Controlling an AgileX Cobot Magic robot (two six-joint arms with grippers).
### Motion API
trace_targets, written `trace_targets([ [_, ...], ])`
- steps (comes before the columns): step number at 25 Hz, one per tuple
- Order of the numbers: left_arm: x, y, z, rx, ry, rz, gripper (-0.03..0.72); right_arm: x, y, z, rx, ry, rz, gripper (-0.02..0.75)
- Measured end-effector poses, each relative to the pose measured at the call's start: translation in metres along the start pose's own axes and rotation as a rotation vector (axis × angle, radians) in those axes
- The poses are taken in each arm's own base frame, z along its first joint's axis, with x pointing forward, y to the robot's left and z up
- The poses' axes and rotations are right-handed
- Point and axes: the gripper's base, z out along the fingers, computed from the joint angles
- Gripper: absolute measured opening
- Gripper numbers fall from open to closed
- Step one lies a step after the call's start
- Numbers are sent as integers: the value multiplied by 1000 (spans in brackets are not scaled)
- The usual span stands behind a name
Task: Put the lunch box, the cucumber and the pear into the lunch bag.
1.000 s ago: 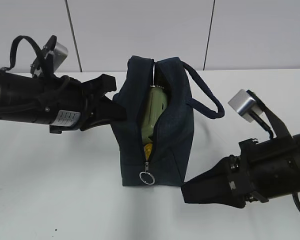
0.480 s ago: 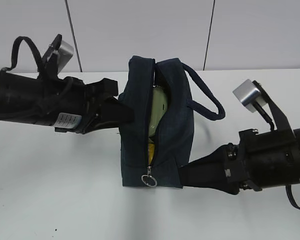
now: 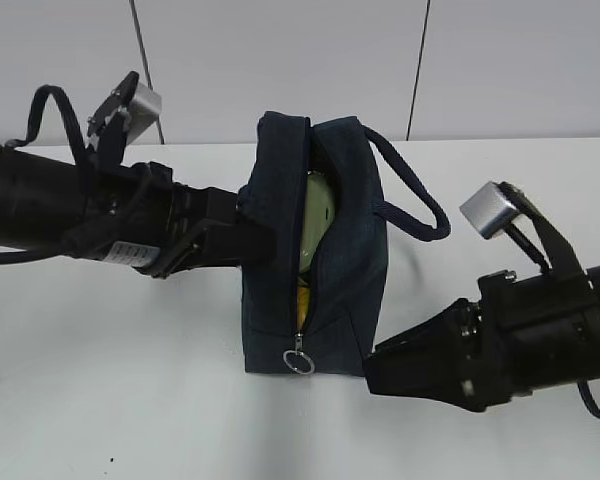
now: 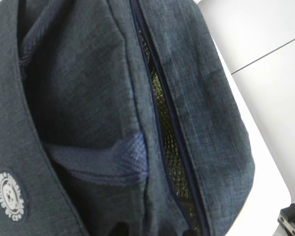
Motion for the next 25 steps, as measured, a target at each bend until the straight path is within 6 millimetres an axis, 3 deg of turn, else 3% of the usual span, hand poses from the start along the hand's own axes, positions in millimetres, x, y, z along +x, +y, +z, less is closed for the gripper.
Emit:
trace_targets([
  [6,0,1,0,-8,0,5,32,-2,-2,0,26,-18,-158,264],
  [8,0,1,0,-10,-1,5,-1,-2,-2,0,29,-18,-216,271],
  [17,-1,0,0,5,-6,-12,-12,6,-18,13,24,11,-381,276],
  [25,-1,0,0,9,-7,-17,-12,16,-38,30,29,12,-379,379],
])
